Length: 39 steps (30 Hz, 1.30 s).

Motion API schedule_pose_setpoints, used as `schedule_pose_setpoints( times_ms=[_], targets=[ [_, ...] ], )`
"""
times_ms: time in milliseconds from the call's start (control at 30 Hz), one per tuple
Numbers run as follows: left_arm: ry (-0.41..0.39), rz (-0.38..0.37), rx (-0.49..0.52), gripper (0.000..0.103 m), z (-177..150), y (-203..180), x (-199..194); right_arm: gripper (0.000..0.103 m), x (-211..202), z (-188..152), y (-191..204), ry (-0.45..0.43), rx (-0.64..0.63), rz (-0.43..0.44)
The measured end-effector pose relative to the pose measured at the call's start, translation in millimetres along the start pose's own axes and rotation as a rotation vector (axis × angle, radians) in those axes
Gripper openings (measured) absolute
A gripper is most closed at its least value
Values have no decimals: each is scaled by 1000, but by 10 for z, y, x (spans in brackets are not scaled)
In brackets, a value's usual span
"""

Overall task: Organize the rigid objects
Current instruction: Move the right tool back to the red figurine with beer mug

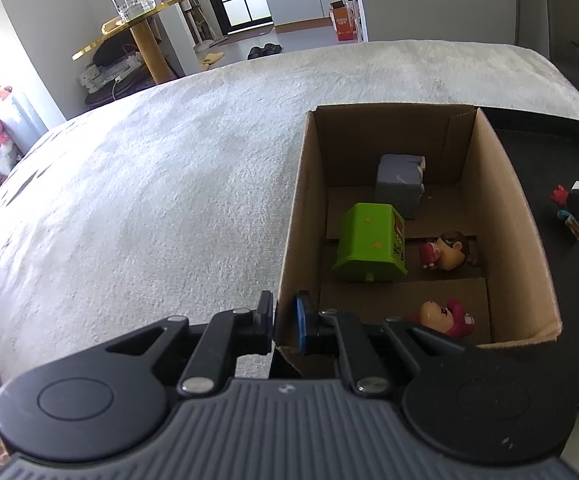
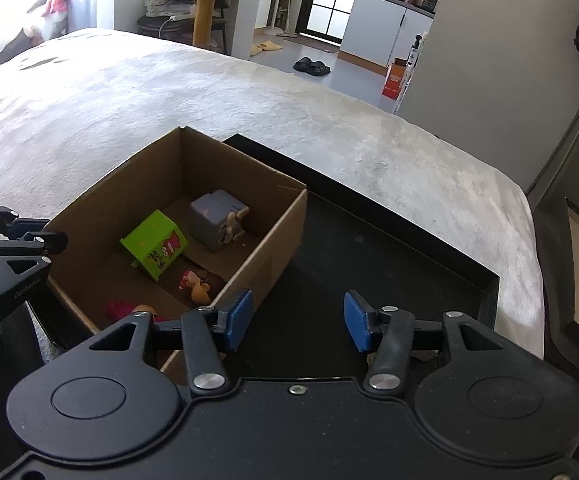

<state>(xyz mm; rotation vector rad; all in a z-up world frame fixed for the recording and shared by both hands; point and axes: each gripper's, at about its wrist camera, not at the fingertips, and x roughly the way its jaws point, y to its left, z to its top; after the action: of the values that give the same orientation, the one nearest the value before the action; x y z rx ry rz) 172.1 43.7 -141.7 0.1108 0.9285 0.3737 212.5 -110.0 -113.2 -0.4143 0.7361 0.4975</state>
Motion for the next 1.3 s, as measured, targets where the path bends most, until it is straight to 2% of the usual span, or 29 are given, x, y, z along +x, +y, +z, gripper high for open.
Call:
schedule_pose_setpoints(
  times_ms=[400,933,1300],
  targets=[
    [1,42,25,11,20,-83,-9,61,11,-236,-229,4,61,0],
    [3,82,62,12,17,-150,-1,61,150,-427,-487,19,127,-9],
    [10,121,98,13,20,-215,34,61,464,-516,-657,47,117,-24]
  ],
)
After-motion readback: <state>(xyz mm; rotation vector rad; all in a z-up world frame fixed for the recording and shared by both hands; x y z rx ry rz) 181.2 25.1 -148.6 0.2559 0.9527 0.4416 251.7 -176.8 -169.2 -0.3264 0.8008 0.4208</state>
